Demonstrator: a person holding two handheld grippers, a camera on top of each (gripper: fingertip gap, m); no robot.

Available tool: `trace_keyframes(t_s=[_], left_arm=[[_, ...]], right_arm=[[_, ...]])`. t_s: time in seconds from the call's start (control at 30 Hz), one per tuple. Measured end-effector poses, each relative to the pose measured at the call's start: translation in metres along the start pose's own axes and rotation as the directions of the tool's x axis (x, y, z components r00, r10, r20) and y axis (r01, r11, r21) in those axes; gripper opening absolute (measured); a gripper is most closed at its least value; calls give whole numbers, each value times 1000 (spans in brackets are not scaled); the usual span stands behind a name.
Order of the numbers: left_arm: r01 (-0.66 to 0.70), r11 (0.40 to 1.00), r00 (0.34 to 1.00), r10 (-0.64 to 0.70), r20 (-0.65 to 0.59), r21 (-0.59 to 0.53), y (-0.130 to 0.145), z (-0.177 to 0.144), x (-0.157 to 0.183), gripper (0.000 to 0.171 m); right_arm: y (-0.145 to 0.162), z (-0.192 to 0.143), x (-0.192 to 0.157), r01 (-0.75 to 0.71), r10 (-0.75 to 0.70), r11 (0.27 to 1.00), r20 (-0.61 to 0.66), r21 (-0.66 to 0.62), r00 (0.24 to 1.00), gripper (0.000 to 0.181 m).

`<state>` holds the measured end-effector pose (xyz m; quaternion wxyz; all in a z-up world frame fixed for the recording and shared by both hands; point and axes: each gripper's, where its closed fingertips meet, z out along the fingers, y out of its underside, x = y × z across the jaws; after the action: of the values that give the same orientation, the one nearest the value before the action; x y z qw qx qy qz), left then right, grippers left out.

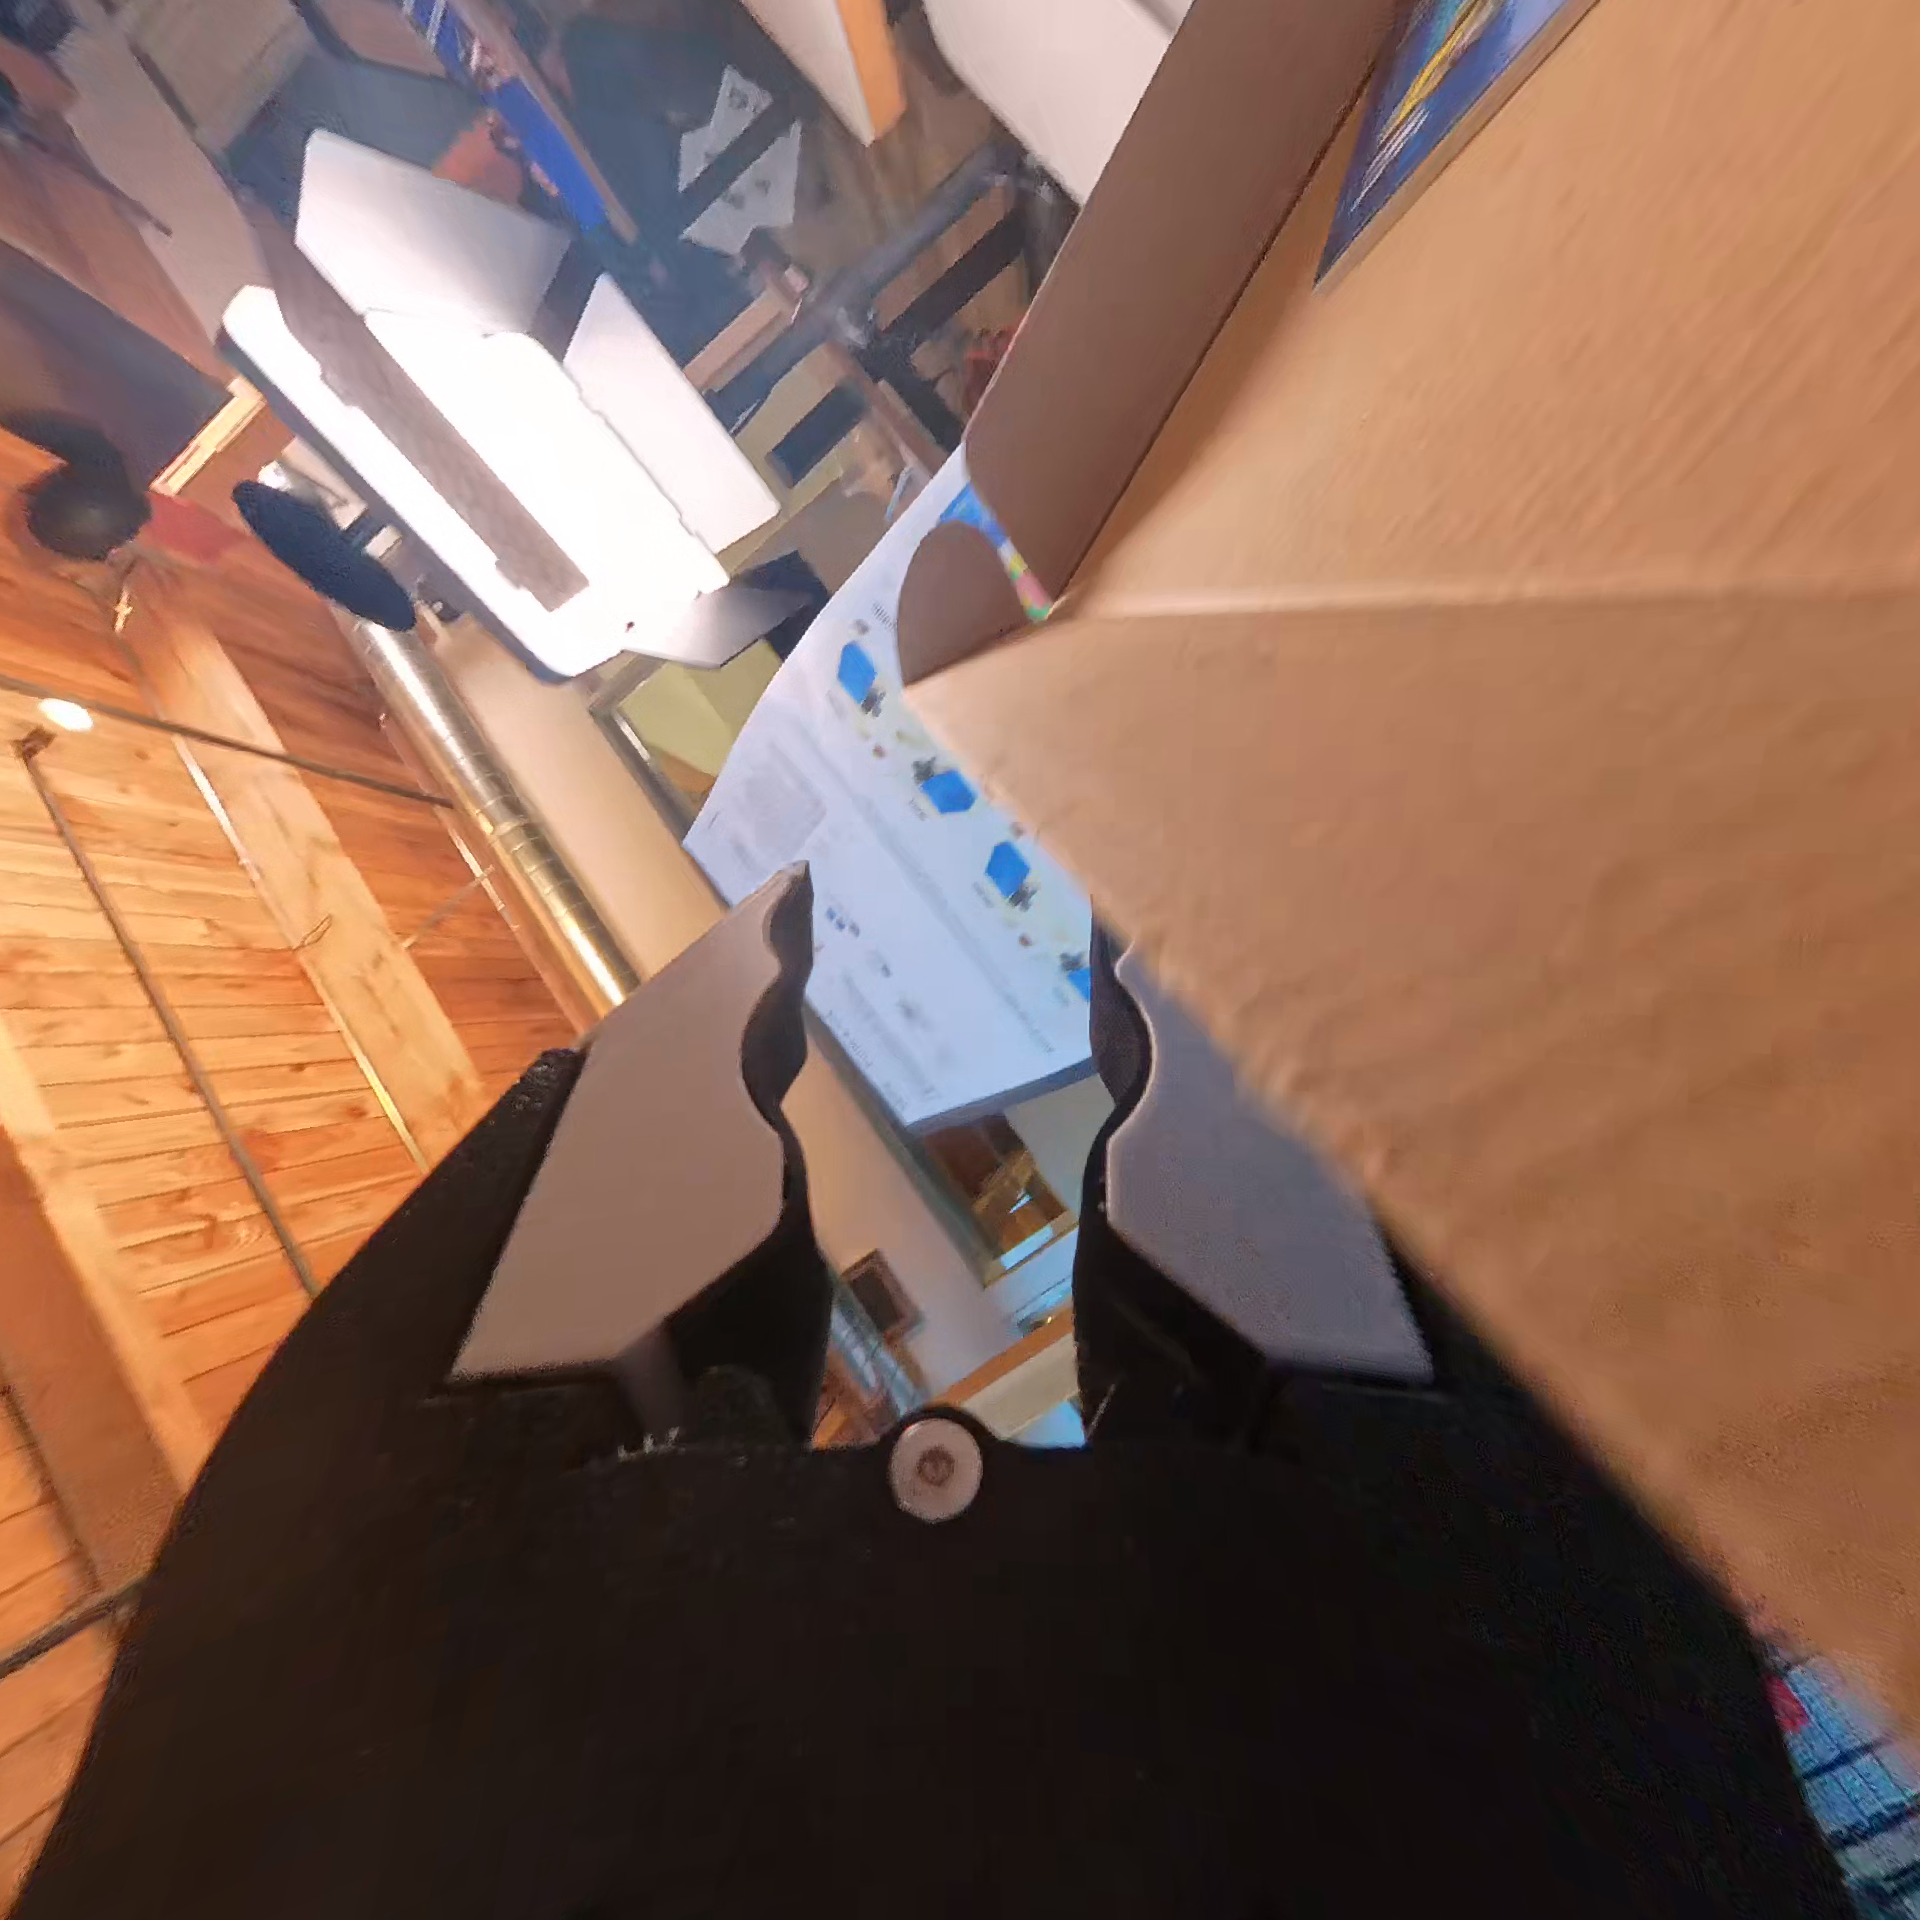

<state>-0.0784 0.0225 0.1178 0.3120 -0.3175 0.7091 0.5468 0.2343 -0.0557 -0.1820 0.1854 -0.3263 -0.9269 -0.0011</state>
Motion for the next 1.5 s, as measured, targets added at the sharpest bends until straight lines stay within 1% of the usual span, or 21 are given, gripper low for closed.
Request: trace_keyframes(t_s=[0.13,0.2,0.27,0.37,0.43,0.5,0.57,0.6,0.67,0.73,0.77,0.8,0.83,0.93,1.0,1.07,1.17,1.27,1.4,1.43,1.5], left_arm=[[60,983,998,-53,47,-173,66,-28,-3,52],[256,933,966,-244,79,-254,103,-53,7,52],[529,804,847,-517,119,-270,120,-81,23,49],[883,440,461,-877,133,-163,98,-125,45,56],[988,150,149,-988,29,24,50,-153,46,54],[971,-169,-141,-976,-167,169,-10,-176,46,60],[877,-435,-356,-874,-329,206,-72,-180,55,76],[826,-530,-441,-819,-367,191,-102,-173,64,87],[763,-636,-571,-746,-344,112,-152,-142,93,111],[749,-660,-623,-731,-279,56,-179,-109,116,109],[765,-643,-615,-744,-262,30,-183,-95,123,102],[794,-608,-587,-770,-252,9,-183,-84,129,82],[815,-580,-563,-791,-239,0,-177,-74,132,72],[820,-565,-565,-776,-280,-90,-157,-46,142,69],[785,-603,-610,-711,-350,-145,-144,-26,148,67],[708,-678,-683,-590,-430,-195,-131,-8,150,64],[636,-744,-730,-492,-474,-206,-109,16,158,65],[565,-804,-771,-432,-469,-188,-95,28,164,65],[606,-793,-741,-537,-404,-58,-76,19,164,61],[621,-783,-730,-560,-392,-36,-72,14,162,63],[654,-757,-701,-609,-370,6,-65,1,155,64]], right_arm=[[-3,2,-7,-109,102,993,128,48,987,64],[-23,-5,-4,-188,165,969,149,161,975,24],[-40,-10,-16,-267,213,946,270,183,939,17],[-49,-5,-15,-204,168,965,209,164,963,17],[-54,-7,-17,-181,143,968,209,175,967,28],[-54,-14,-12,-205,161,958,215,201,963,50],[-48,-19,-1,-227,187,949,192,217,963,69],[-43,-18,1,-225,188,953,186,203,964,70],[-28,-4,2,-197,175,973,175,120,969,66],[-26,10,-7,-173,154,982,218,74,964,47],[-32,12,-11,-162,139,984,238,79,961,28],[-39,14,-11,-167,143,982,238,83,961,14],[-47,14,-12,-169,143,982,244,88,959,9],[-73,19,-12,-154,126,981,216,120,968,4],[-94,25,-5,-135,111,979,162,150,981,3],[-109,32,9,-121,109,981,91,148,990,5],[-131,44,29,-131,132,972,7,195,991,8],[-144,46,38,-182,188,944,5,277,982,15],[-152,11,57,-297,320,821,40,488,947,45],[-149,-1,66,-334,374,773,37,540,927,59],[-134,-20,85,-381,470,697,14,608,883,71]])
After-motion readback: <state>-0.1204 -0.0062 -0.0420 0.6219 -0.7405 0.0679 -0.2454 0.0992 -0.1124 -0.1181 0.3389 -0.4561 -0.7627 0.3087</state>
